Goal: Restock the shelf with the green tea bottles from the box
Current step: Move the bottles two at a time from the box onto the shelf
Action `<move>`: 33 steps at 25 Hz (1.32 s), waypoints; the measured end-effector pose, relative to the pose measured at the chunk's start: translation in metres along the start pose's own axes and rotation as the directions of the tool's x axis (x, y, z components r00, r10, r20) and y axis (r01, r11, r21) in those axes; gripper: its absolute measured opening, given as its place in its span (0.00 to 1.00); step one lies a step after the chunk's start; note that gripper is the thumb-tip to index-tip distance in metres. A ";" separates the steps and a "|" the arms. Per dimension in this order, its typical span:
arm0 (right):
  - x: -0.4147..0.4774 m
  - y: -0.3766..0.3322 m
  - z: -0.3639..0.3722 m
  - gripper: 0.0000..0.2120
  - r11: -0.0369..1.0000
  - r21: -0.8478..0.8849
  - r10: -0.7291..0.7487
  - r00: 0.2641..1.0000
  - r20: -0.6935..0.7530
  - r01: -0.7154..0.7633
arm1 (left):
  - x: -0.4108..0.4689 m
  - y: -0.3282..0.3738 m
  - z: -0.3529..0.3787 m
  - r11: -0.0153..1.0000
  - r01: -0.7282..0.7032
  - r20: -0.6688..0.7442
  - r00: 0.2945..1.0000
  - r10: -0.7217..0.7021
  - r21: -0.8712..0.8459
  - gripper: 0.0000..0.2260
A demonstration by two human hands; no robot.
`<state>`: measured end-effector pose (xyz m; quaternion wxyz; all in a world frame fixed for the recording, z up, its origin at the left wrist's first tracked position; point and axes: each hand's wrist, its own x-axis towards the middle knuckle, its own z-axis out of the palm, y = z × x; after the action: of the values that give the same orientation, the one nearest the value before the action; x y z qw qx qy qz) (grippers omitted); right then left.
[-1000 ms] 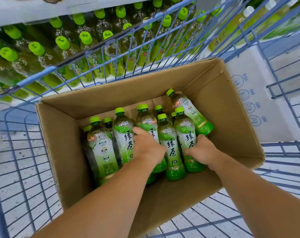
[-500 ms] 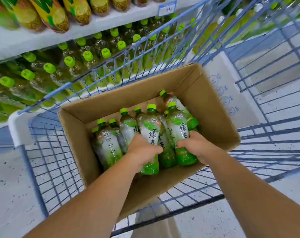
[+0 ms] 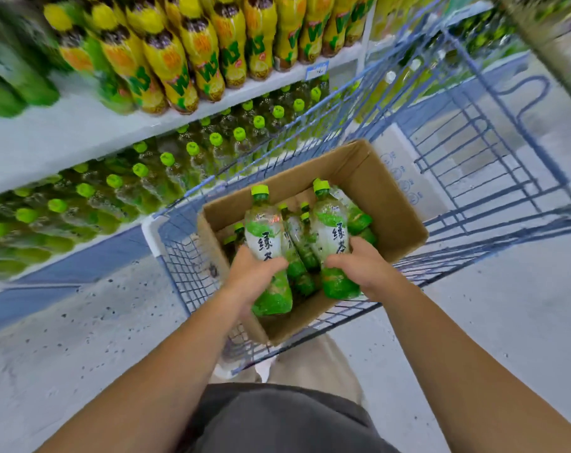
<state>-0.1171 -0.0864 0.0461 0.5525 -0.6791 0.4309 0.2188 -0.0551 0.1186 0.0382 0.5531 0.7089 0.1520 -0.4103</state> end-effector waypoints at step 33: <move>-0.075 -0.254 0.357 0.19 0.822 -0.161 -0.540 0.837 0.085 0.547 | -0.058 0.082 -0.398 0.902 -0.355 -0.528 0.731 0.431 0.244 0.18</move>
<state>0.1166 0.2797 0.1417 0.5363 -0.8164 0.1885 0.1020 0.1290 0.4662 0.1565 0.5098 0.8481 0.1305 -0.0614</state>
